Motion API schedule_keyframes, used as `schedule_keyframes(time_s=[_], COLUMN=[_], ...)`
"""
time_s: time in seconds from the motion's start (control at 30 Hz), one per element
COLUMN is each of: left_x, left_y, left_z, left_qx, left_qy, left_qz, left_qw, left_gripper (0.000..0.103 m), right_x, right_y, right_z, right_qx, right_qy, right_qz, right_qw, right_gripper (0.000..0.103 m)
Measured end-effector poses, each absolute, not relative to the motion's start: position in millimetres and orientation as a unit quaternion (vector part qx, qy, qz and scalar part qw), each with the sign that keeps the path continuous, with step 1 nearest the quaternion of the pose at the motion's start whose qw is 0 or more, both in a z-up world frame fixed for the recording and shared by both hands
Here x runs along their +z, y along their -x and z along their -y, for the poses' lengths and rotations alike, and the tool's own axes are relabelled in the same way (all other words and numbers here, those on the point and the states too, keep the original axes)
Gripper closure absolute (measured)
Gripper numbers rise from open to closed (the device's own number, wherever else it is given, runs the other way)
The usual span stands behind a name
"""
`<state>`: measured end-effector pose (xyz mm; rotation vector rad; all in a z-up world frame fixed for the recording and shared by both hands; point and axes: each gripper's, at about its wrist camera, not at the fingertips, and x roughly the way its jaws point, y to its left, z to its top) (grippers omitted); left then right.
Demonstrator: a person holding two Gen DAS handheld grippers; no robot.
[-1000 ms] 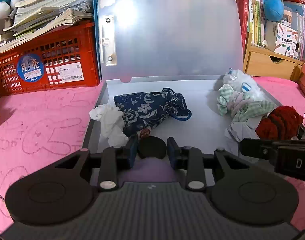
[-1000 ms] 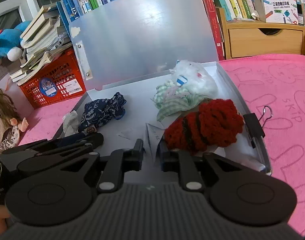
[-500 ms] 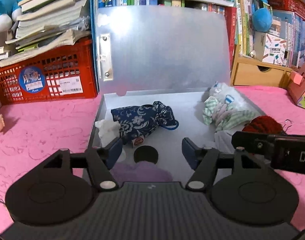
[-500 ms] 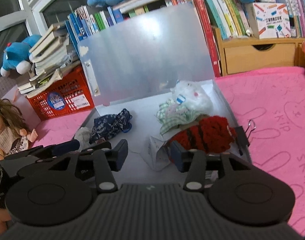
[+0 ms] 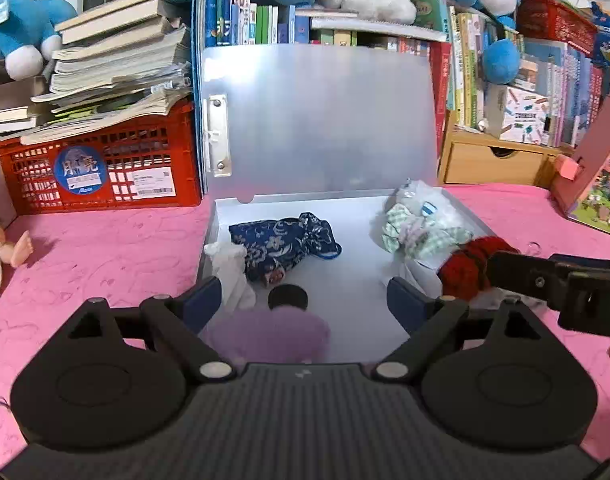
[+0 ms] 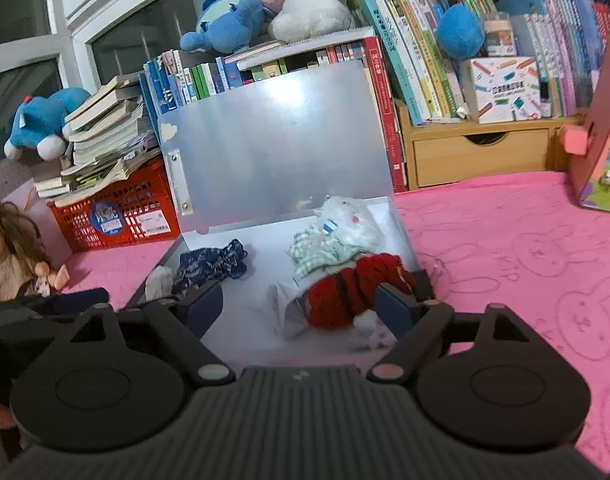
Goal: Organize objects
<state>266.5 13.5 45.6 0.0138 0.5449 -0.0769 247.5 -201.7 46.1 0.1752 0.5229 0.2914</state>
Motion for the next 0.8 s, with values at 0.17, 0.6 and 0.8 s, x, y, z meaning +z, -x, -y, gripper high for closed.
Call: schedule_keyframes(time_s=[0.17,0.6,0.8], left_x=[44,9,-6], left_y=[-235,-167,-155], left_z=[-15,-21,-26], left_qx=[-0.037,-0.015,-0.006], left_qy=[-0.015,-0.017,-0.010], left_qz=[-0.269,-0.293,-0.310], left_qw=[0.962,0.956,0.951], left_gripper=[0.009,0.008,0.007], right_x=[42,11,-2], right_y=[-221,-171,-164], right_z=[204,192,193], right_qx=[0.142,0.129,0.129], right_qy=[-0.072,-0.013,-0.015], right_qz=[-0.257,-0.295,-0.318], right_qw=[0.953,0.947,0.939], right_gripper=[0.012,0.011,0.011])
